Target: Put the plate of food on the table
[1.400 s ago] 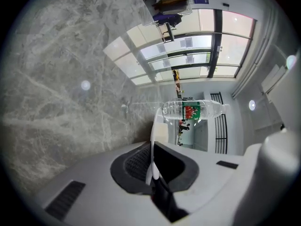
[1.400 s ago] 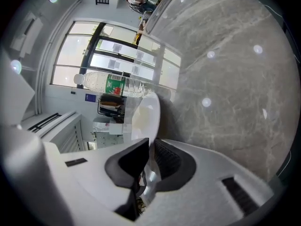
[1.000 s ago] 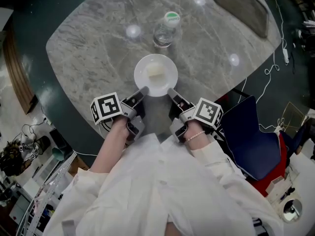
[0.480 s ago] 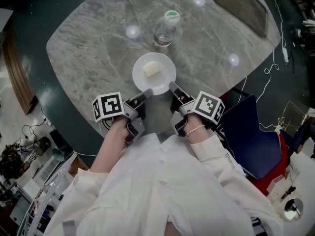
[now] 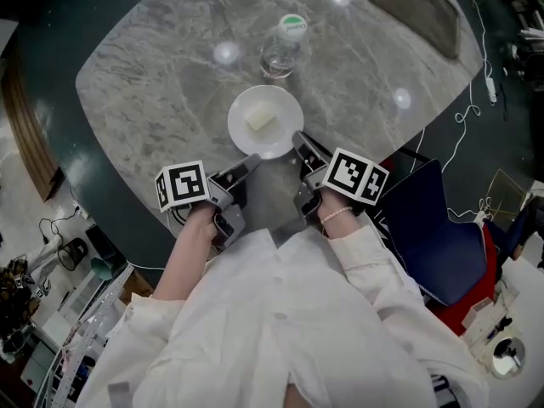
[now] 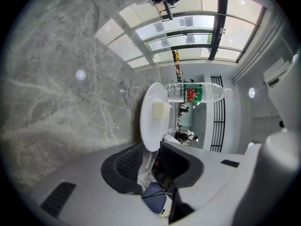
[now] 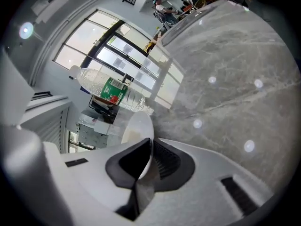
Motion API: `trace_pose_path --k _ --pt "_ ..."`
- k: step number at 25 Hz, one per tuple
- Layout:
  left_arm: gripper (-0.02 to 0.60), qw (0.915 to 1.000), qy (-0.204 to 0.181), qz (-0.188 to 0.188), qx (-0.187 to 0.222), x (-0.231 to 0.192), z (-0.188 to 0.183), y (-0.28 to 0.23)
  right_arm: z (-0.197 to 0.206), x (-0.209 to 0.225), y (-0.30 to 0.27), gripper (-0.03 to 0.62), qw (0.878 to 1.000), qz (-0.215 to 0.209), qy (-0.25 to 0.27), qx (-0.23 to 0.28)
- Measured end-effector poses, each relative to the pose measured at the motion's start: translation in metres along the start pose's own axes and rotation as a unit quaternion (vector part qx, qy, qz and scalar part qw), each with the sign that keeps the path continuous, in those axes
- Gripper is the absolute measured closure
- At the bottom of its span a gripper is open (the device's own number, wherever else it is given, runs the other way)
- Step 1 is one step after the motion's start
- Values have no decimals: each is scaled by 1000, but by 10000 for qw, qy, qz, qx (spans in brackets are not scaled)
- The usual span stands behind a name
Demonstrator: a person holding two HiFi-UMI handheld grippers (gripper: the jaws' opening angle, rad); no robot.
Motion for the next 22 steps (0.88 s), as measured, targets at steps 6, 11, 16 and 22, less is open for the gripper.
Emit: trace_pose_path --k 6,11,16,22 --pt "474 10000 11 32 69 1 -3 1 2 0 -1 580 9958 111 812 -405" --pt "474 9999 32 35 108 -1 -2 1 2 -4 -2 566 9830 172 1672 -744" --pt "474 9999 -17 34 138 -2 -3 1 3 -4 -3 546 9718 323 2149 -913" --pt "474 9998 -20 91 152 -2 -2 1 5 -5 0 494 9669 358 2291 -1062"
Point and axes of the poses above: the fingertips, and each gripper's own axes: y backward along the fingers, x to its right, z out of its underside, the point moved 4 cm from there along y, backward along the fingers, and after that the axes turned 6 degrees about x, right-handed, at the moved point
